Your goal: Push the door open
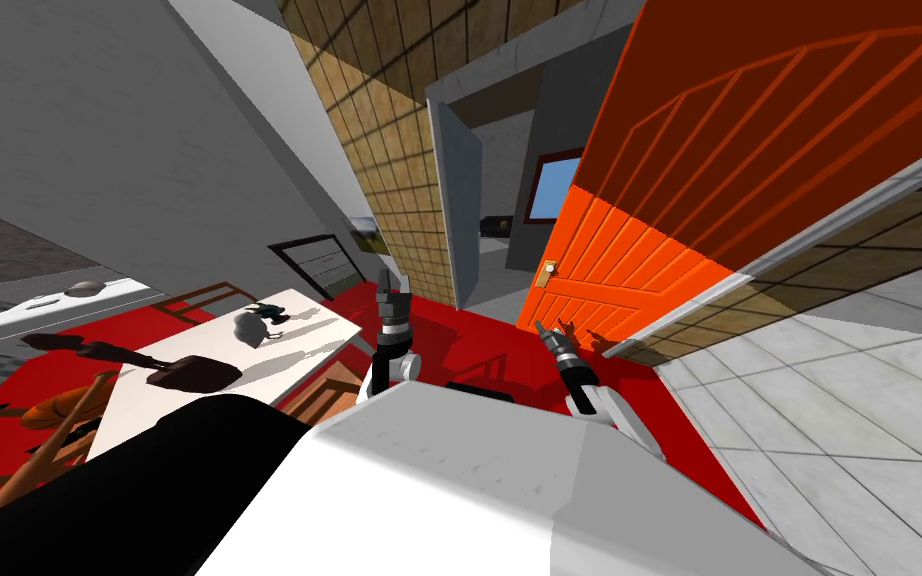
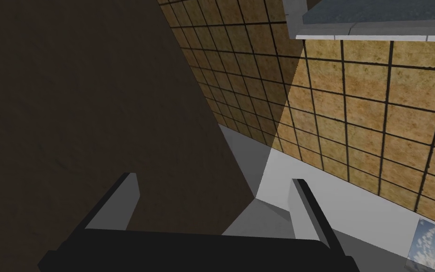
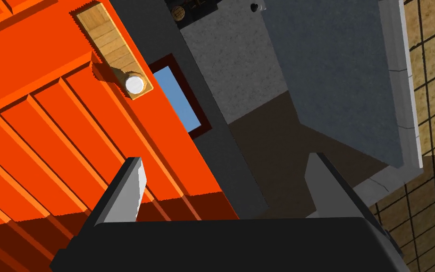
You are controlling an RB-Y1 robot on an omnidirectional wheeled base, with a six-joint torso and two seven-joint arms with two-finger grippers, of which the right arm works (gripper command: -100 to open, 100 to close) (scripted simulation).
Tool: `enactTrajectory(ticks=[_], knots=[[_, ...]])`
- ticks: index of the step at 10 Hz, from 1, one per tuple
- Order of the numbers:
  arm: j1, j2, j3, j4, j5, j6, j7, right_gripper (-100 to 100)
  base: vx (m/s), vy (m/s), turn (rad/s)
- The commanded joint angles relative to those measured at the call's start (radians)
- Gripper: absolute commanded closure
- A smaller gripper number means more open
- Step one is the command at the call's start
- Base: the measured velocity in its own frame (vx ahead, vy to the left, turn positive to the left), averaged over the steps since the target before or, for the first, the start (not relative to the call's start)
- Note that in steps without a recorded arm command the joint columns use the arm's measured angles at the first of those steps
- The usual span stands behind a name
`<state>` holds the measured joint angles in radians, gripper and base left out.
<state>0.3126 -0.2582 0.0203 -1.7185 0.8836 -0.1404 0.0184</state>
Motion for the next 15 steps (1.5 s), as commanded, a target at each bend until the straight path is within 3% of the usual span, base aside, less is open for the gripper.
enactTrajectory(ticks=[1, 2, 3, 5, 6, 7, 8, 10, 11, 12, 13, 14, 15], knots=[[0.003, -0.007, 0.002, 0.005, 0.03, 0.017, 0.004, -100, 0.045, -0.005, 0.048], [-0.008, -0.02, -0.001, 0.035, 0.069, 0.043, 0.012, -100, 0.047, 0.002, 0.079], [-0.008, -0.02, -0.001, 0.035, 0.076, 0.043, 0.012, -100, 0.045, -0.007, 0.044], [-0.029, -0.047, -0.007, 0.097, 0.15, 0.094, 0.027, -100, 0.073, -0.014, 0.125], [-0.029, -0.047, -0.007, 0.097, 0.172, 0.094, 0.027, -100, 0.064, -0.007, 0.046], [-0.04, -0.06, -0.009, 0.128, 0.207, 0.12, 0.035, -100, 0.055, -0.003, 0.065], [-0.04, -0.06, -0.009, 0.128, 0.22, 0.12, 0.035, -100, 0.043, -0.012, 0.049], [-0.061, -0.086, -0.015, 0.19, 0.29, 0.17, 0.05, -100, 0.063, -0.009, 0.112], [-0.061, -0.086, -0.015, 0.19, 0.315, 0.172, 0.05, -100, 0.06, -0.016, 0.057], [-0.072, -0.1, -0.018, 0.221, 0.347, 0.197, 0.058, -100, 0.058, -0.017, 0.09], [-0.072, -0.1, -0.018, 0.221, 0.363, 0.197, 0.058, -100, 0.042, -0.021, 0.049], [-0.083, -0.113, -0.021, 0.252, 0.394, 0.223, 0.065, -100, 0.052, -0.014, 0.094], [-0.083, -0.113, -0.021, 0.252, 0.411, 0.223, 0.065, -100, 0.045, -0.013, 0.048]])
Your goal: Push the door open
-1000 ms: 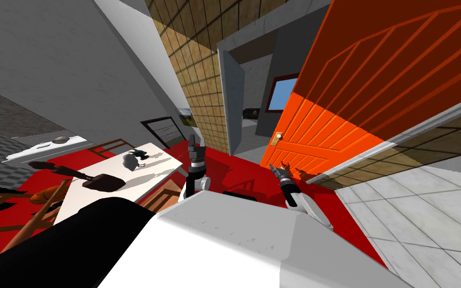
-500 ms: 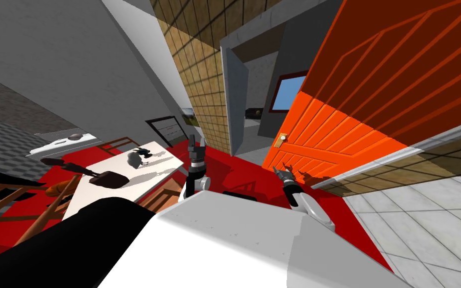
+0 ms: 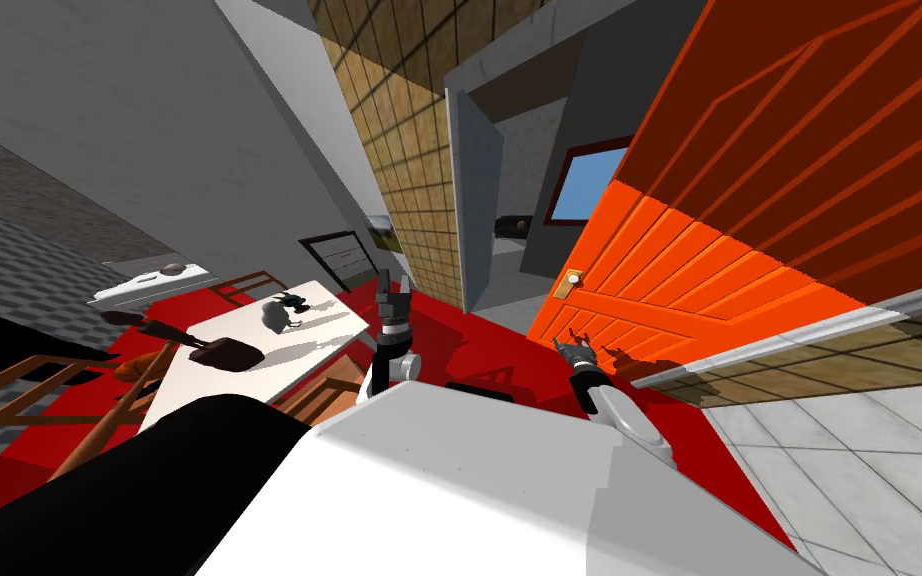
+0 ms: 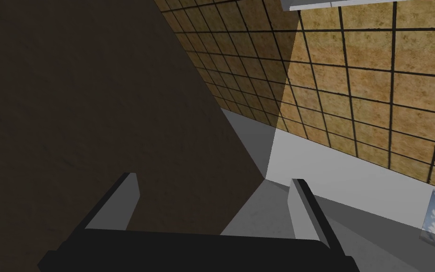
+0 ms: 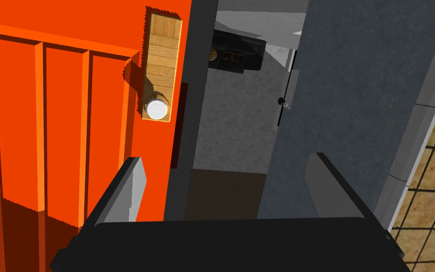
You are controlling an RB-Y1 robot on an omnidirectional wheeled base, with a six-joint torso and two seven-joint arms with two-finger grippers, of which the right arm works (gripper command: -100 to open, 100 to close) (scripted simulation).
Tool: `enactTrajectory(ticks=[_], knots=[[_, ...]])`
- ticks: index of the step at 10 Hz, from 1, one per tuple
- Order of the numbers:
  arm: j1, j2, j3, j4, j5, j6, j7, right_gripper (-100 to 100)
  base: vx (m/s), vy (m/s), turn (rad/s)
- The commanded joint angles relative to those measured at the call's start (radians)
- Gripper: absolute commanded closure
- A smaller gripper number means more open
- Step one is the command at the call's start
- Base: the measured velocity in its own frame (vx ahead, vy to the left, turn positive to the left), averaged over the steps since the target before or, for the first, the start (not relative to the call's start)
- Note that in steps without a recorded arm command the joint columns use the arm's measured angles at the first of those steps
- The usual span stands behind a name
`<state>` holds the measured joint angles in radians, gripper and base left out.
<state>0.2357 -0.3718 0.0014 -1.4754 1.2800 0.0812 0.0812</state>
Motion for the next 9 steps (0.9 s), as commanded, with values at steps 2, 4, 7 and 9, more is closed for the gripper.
enactTrajectory(ticks=[2, 4, 7, 9], knots=[[-0.016, -0.013, -0.005, 0.04, 0.062, 0.027, 0.01, -100, 0.048, -0.012, 0.072], [-0.037, -0.038, -0.01, 0.1, 0.134, 0.077, 0.025, -100, 0.063, -0.016, 0.11], [-0.048, -0.051, -0.013, 0.13, 0.192, 0.102, 0.032, -100, 0.039, -0.012, 0.042], [-0.058, -0.064, -0.015, 0.159, 0.221, 0.126, 0.039, -100, 0.062, -0.018, 0.09]])
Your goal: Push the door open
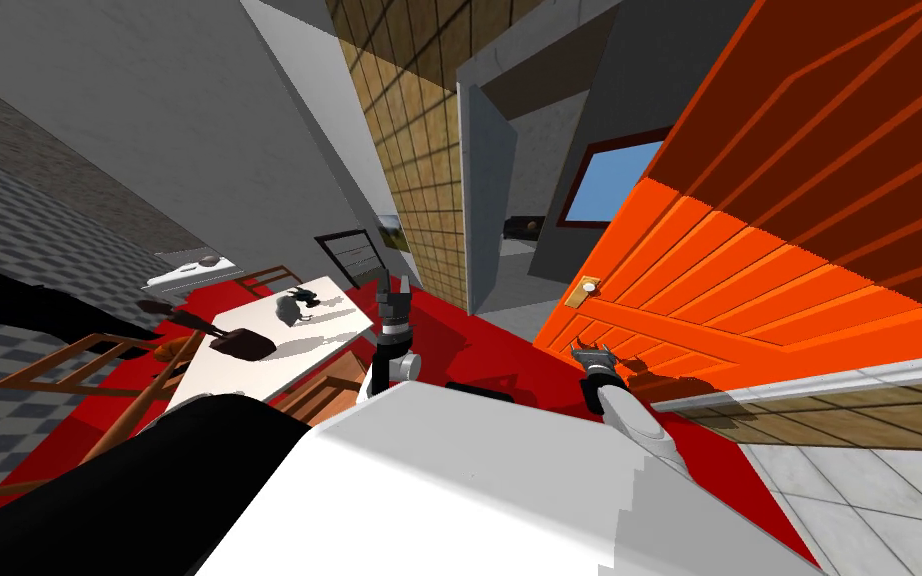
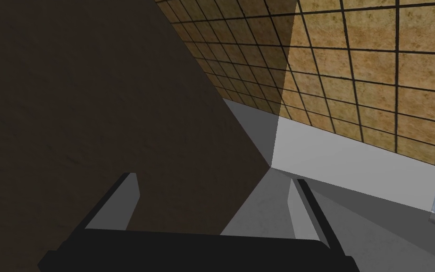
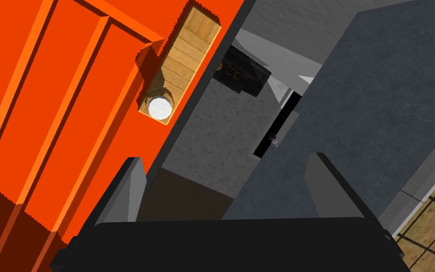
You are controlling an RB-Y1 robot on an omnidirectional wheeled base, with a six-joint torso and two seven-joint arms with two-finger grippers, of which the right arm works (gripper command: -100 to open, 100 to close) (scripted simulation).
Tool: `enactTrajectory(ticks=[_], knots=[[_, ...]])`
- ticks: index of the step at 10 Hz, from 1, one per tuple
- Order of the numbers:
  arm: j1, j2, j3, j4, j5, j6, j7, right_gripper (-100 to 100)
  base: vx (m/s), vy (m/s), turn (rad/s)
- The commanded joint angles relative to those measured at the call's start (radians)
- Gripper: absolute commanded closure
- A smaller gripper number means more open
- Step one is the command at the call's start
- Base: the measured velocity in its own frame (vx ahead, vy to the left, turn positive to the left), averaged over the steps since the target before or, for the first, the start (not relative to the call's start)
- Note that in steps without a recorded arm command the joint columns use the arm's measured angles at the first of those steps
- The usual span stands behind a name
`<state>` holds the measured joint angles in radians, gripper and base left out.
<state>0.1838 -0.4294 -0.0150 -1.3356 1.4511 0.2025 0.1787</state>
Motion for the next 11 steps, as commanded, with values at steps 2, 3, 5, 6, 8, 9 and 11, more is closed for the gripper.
enactTrajectory(ticks=[2, 3, 5, 6, 8, 9, 11], knots=[[-0.006, -0.006, 0.001, 0.019, 0.074, 0.005, -0.058, -100, 0.018, -0.005, -0.007], [-0.015, -0.018, -0.002, 0.047, 0.107, 0.029, -0.051, -100, 0.03, -0.003, 0.09], [-0.025, -0.03, -0.004, 0.076, 0.161, 0.052, -0.044, -100, 0.046, -0.016, 0.072], [-0.025, -0.03, -0.004, 0.076, 0.161, 0.052, -0.044, -100, 0.046, -0.021, 0.038], [-0.035, -0.042, -0.007, 0.104, 0.202, 0.076, -0.037, -100, 0.024, -0.012, 0.037], [-0.044, -0.053, -0.009, 0.13, 0.237, 0.097, -0.031, -100, 0.064, -0.018, 0.125], [-0.053, -0.064, -0.012, 0.156, 0.284, 0.119, -0.024, -100, 0.073, -0.036, 0.081]])
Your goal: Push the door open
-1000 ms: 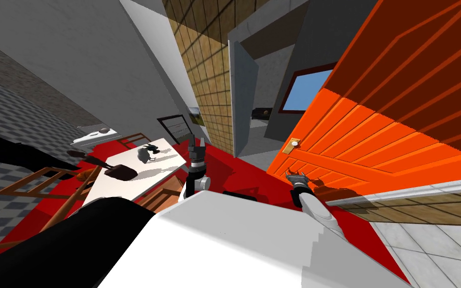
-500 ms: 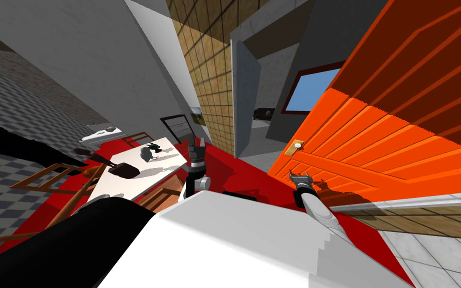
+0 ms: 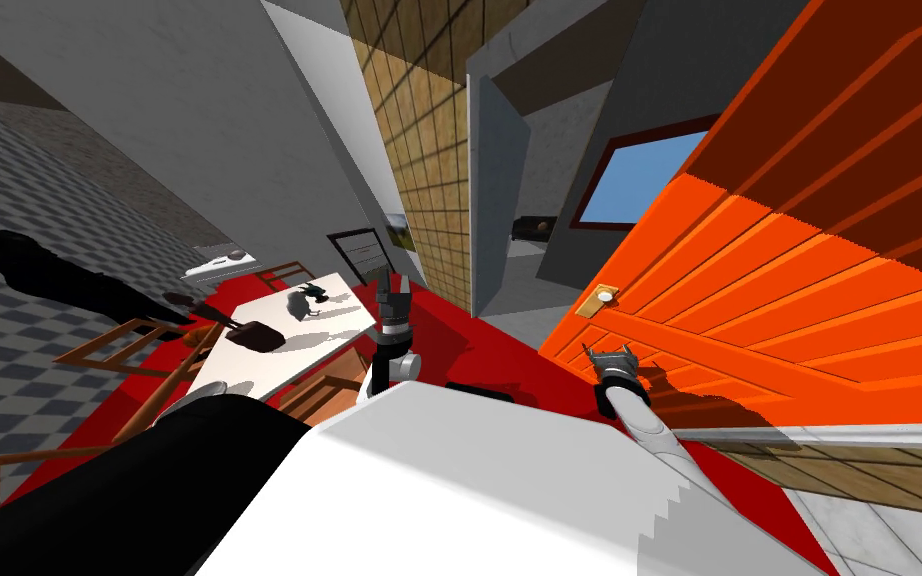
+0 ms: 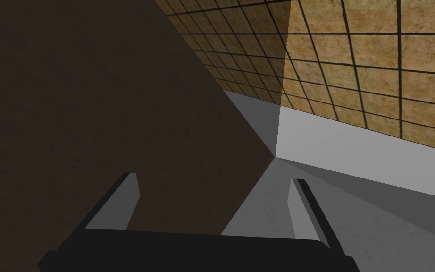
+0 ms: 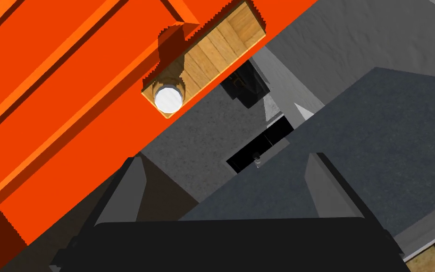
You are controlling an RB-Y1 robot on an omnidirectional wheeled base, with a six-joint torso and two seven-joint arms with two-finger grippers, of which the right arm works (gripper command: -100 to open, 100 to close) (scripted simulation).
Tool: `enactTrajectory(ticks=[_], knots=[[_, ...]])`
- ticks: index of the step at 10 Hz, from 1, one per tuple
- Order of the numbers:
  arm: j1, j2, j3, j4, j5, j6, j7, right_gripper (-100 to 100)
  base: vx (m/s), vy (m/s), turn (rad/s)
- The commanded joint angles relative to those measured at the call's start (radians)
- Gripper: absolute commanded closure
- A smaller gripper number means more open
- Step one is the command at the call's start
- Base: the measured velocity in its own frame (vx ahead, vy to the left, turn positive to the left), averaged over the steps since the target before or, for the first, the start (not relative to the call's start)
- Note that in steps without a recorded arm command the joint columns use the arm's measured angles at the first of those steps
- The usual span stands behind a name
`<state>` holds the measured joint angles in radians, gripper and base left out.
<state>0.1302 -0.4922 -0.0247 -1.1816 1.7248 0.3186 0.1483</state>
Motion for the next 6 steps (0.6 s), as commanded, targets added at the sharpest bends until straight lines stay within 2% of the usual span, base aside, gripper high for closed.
enactTrajectory(ticks=[1, 2, 5, 6], knots=[[-0.008, -0.012, -0.004, 0.027, 0.05, 0.024, 0.012, -100, 0.061, -0.026, 0.058], [-0.008, -0.012, -0.004, 0.027, 0.05, 0.024, 0.012, -100, 0.044, -0.013, 0.041], [-0.032, -0.042, -0.011, 0.097, 0.147, 0.082, 0.03, -100, 0.066, -0.024, 0.098], [-0.032, -0.042, -0.011, 0.097, 0.157, 0.082, 0.03, -100, 0.049, -0.026, 0.031]])
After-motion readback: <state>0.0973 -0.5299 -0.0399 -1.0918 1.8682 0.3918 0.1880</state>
